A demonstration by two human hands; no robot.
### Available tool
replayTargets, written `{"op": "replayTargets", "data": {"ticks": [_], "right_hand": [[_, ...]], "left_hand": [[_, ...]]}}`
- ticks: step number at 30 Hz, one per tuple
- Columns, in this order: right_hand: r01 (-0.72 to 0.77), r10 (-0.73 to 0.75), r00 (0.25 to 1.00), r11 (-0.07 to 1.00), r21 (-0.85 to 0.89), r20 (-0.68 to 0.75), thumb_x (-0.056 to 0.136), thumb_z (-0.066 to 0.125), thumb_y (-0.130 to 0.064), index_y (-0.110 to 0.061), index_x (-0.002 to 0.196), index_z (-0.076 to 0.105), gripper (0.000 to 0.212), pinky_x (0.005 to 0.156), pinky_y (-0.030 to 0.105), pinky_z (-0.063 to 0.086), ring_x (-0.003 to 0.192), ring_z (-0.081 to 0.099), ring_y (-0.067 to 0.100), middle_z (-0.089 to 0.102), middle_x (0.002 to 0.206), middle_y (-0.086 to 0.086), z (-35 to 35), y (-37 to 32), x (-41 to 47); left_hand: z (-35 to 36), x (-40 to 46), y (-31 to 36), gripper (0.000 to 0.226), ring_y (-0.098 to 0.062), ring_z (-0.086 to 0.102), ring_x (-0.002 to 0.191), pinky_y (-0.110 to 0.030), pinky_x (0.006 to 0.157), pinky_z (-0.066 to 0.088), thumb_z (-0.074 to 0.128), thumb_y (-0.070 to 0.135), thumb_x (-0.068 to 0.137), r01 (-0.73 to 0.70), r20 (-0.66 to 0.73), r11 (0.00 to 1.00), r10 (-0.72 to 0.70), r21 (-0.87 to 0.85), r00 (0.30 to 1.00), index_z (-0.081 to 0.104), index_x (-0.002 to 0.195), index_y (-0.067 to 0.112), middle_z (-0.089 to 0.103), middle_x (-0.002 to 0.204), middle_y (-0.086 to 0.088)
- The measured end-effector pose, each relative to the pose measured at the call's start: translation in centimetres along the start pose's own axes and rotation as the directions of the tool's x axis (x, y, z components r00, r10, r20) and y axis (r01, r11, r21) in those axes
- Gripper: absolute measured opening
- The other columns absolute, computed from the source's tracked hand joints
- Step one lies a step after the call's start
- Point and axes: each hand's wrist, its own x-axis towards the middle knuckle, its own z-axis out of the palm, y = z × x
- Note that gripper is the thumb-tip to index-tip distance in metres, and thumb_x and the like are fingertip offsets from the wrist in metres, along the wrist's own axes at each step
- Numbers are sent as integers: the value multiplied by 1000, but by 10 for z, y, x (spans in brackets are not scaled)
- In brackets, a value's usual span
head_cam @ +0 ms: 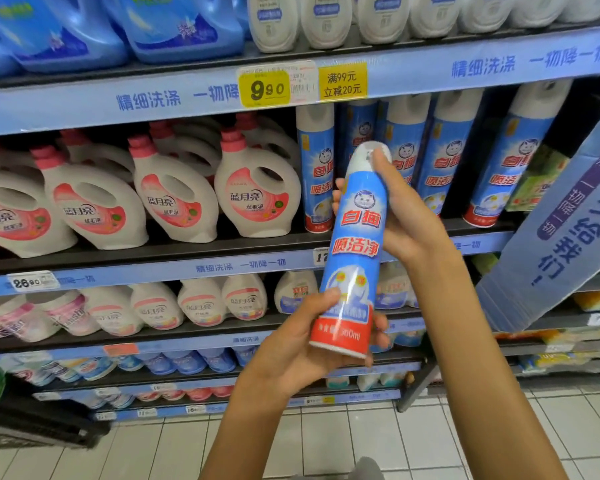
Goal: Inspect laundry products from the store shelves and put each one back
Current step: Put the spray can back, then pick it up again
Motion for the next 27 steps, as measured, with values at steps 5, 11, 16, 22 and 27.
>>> {"op": "replayTargets", "data": {"ticks": [5,11,16,22,27], "right_hand": [[205,-171,977,913,-353,126,75,61,-45,-8,124,50,62,77,34,58,90,69,20,68,101,10,3,6,-7],[383,-195,913,713,-587,359,75,76,-18,-17,125,54,55,90,33,54,111,64,19,68,117,5,-4,1,-33],[584,-212,776,598,-550,594,69,74,10,-3,125,48,63,97,35,49,119,57,25,59,124,14,12,0,-58],[671,-249,714,510,-539,654,69,73,9,-7,122,48,61,96,29,46,118,56,20,58,122,9,16,-5,-62],[564,-346,816,652,-507,463,74,76,-15,-26,131,45,65,97,36,50,123,54,22,56,132,4,5,-7,-41]], "left_hand": [[-18,9,-11,61,-18,69,75,-33,68,58,84,45,59,3,-294,898,141,440,945,61,106,14,73,89,-5],[-45,17,-1,51,-7,68,95,-20,74,56,82,20,74,5,-348,702,347,713,871,56,113,38,72,104,10],[-53,36,17,56,14,62,91,-7,70,49,76,-4,74,-128,-233,530,561,839,795,56,117,26,66,104,21],[-48,53,25,51,-10,65,102,-27,82,55,78,1,73,-158,-156,453,580,877,799,57,120,8,68,108,2],[-49,42,15,57,6,65,93,-9,69,51,85,18,69,-136,-183,542,493,829,851,54,103,53,67,100,30]]}}
